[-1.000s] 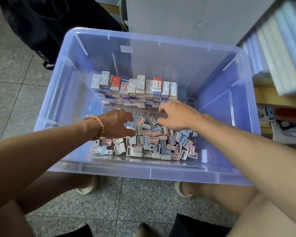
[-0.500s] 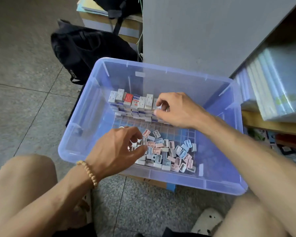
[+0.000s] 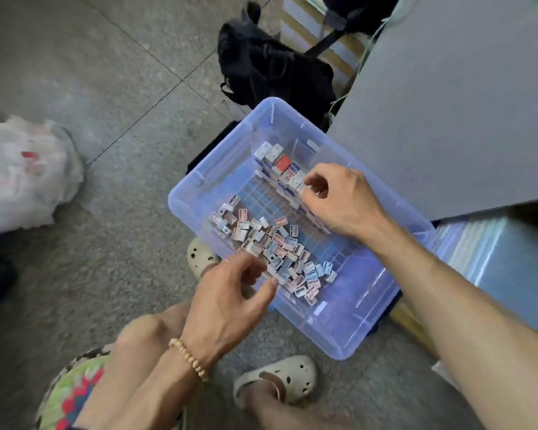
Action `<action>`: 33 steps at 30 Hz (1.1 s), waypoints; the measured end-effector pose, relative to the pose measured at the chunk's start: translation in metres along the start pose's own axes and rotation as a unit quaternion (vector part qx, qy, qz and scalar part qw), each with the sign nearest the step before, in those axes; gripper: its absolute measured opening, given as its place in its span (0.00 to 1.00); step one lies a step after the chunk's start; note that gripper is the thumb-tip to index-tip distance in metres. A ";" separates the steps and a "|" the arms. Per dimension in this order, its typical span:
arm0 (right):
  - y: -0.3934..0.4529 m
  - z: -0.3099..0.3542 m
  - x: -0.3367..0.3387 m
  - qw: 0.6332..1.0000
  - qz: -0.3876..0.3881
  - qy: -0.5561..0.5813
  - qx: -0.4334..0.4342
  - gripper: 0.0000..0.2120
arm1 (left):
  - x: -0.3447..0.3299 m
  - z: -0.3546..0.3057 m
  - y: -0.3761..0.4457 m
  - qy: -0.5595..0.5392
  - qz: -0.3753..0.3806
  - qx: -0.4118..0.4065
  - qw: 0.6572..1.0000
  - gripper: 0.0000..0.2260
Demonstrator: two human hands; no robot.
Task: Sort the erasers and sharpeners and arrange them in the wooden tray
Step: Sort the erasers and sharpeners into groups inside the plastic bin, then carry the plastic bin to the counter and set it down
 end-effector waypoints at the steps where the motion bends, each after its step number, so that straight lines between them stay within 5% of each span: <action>1: 0.006 0.010 0.005 1.000 0.001 -0.009 0.014 0.07 | 0.003 0.003 -0.006 -0.009 -0.027 0.028 0.999 0.11; 10: 0.063 0.043 0.017 0.999 -0.009 -0.023 0.022 0.08 | 0.010 0.045 -0.040 -0.078 -0.209 0.255 0.941 0.07; 19: 0.109 0.056 0.008 0.994 -0.055 -0.070 0.067 0.22 | -0.035 0.054 -0.034 -0.119 -0.289 0.363 0.878 0.27; 24: 0.140 0.048 -0.017 0.993 -0.030 -0.100 0.056 0.29 | -0.067 0.055 -0.029 -0.152 -0.310 0.371 0.862 0.34; 33: 0.163 0.024 -0.026 0.991 -0.050 -0.102 0.073 0.17 | -0.082 0.055 -0.031 -0.136 -0.383 0.383 0.830 0.34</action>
Point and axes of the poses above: each hand's wrist, its own y-axis towards the middle knuckle, its own x-axis out of the back of the hand, z = x × y, the point moved 8 cm from there along y, towards the middle knuckle, and after that the axes turned 13 degrees about -x, right-handed, at the moved point
